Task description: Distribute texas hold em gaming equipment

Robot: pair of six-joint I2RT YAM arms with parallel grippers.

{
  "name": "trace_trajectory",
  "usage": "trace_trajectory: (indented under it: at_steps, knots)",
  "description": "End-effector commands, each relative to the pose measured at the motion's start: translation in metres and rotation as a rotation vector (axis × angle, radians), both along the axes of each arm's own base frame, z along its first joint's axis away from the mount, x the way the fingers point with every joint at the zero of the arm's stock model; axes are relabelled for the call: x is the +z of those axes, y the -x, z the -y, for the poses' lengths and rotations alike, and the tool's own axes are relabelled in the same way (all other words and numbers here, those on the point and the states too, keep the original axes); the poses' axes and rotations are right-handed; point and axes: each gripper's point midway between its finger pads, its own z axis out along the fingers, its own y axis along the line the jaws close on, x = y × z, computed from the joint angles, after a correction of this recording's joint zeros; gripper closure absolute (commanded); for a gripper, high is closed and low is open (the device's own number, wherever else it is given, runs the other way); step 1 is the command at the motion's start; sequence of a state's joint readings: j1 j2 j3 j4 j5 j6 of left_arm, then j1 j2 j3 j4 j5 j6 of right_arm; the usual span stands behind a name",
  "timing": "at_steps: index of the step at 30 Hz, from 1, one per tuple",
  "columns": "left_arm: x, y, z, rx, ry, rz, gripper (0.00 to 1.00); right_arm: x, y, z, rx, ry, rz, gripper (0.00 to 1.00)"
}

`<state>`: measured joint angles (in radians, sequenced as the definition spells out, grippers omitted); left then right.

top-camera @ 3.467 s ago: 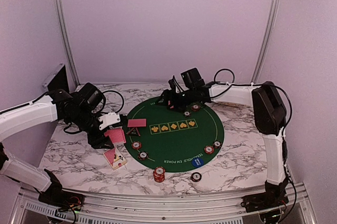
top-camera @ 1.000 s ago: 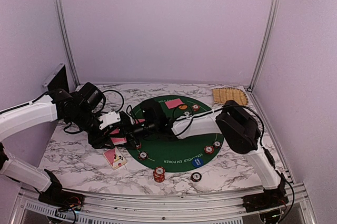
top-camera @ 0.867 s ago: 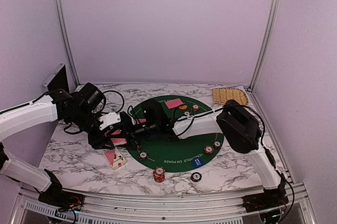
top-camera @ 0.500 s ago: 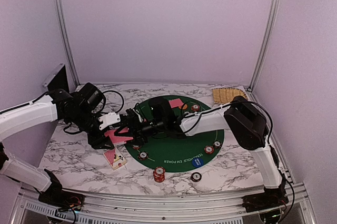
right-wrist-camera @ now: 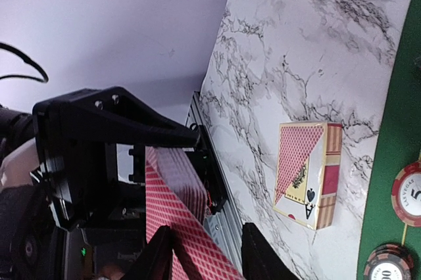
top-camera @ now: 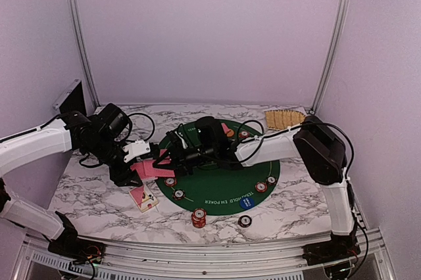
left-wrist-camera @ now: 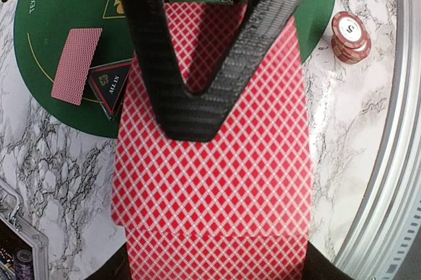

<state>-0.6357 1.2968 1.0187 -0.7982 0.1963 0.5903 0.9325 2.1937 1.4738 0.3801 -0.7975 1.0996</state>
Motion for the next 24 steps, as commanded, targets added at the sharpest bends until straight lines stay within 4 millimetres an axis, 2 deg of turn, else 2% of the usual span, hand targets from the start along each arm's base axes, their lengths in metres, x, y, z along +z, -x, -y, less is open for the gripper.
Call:
trace_trajectory:
  at_steps: [1,8,15,19,24]
  knots:
    - [0.007,-0.004,0.003,0.001,0.022,0.024,1.00,0.016,-0.003,0.007,-0.021,-0.005,0.015,0.72]
    - [0.008,-0.004,0.003,0.002,0.022,0.025,1.00,0.024,-0.007,0.018,-0.037,-0.001,0.031,0.81]
    - [0.007,-0.004,0.003,0.002,0.022,0.024,1.00,0.025,-0.014,0.035,-0.055,0.024,0.041,0.83]
    - [0.008,-0.004,0.003,0.003,0.022,0.026,1.00,0.020,-0.019,0.051,-0.072,0.050,0.038,0.84]
    - [0.008,-0.004,0.002,0.005,0.022,0.028,1.00,0.006,-0.025,0.082,-0.103,0.107,0.030,0.86]
